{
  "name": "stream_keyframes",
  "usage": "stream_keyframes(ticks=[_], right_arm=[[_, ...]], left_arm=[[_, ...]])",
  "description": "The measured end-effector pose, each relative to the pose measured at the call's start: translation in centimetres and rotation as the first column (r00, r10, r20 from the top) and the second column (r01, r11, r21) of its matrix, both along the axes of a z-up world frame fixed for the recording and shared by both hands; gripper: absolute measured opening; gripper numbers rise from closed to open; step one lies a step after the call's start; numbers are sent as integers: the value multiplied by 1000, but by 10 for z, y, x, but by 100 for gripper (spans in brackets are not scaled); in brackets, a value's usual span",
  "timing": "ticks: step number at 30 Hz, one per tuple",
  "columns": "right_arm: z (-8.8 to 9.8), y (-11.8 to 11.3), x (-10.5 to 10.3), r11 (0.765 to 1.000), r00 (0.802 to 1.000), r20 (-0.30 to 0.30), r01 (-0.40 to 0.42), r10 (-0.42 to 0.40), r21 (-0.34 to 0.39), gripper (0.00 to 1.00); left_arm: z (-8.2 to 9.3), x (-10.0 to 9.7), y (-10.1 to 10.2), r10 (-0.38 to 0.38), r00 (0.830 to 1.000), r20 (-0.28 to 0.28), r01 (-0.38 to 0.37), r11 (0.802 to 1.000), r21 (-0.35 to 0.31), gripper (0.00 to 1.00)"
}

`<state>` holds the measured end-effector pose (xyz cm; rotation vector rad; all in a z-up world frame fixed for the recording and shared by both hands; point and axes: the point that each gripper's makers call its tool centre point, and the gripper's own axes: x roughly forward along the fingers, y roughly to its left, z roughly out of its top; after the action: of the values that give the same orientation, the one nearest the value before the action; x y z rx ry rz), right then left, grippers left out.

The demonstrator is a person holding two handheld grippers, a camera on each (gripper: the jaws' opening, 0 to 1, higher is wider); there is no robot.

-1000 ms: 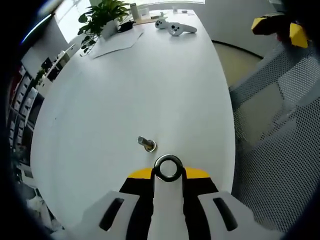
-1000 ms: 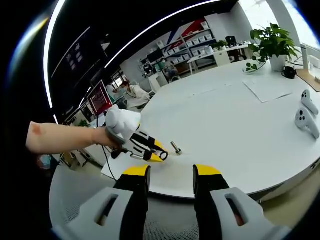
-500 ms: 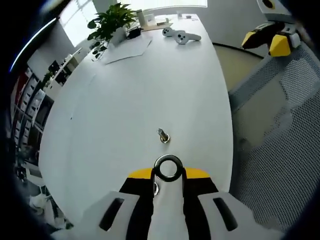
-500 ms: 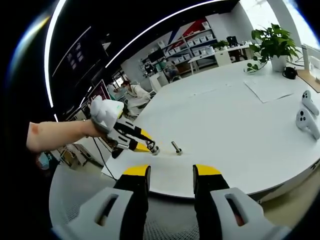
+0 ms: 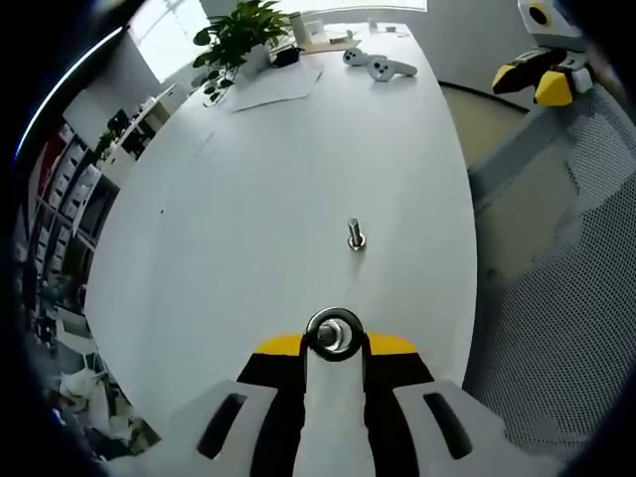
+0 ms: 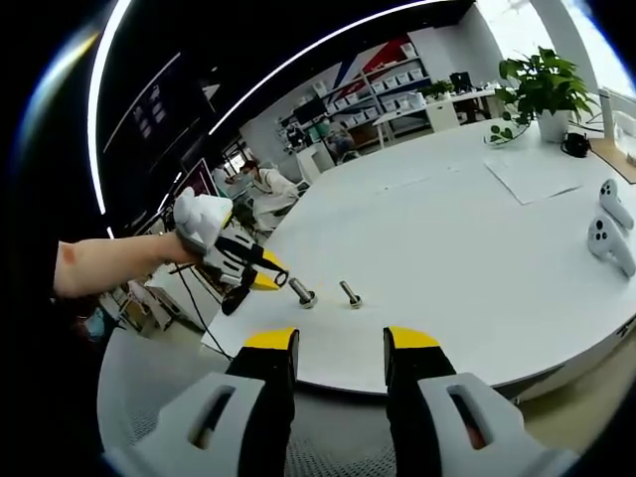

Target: Place the washer onto the threaded stud by aligning its center hole with the stud, sliding it down to the base, and recovering from edge contact or off-axis alignment until the washer reaches the visible bottom stop.

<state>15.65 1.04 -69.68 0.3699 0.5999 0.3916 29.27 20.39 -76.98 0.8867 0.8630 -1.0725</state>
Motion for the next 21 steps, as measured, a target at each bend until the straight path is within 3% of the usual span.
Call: stream_keyframes(ticks=[21], right_arm=[[-2, -1, 0, 1000, 1000, -16, 7, -7, -8, 37]], left_arm=[[-23, 16, 7, 32, 999, -21, -31, 999, 34, 19]])
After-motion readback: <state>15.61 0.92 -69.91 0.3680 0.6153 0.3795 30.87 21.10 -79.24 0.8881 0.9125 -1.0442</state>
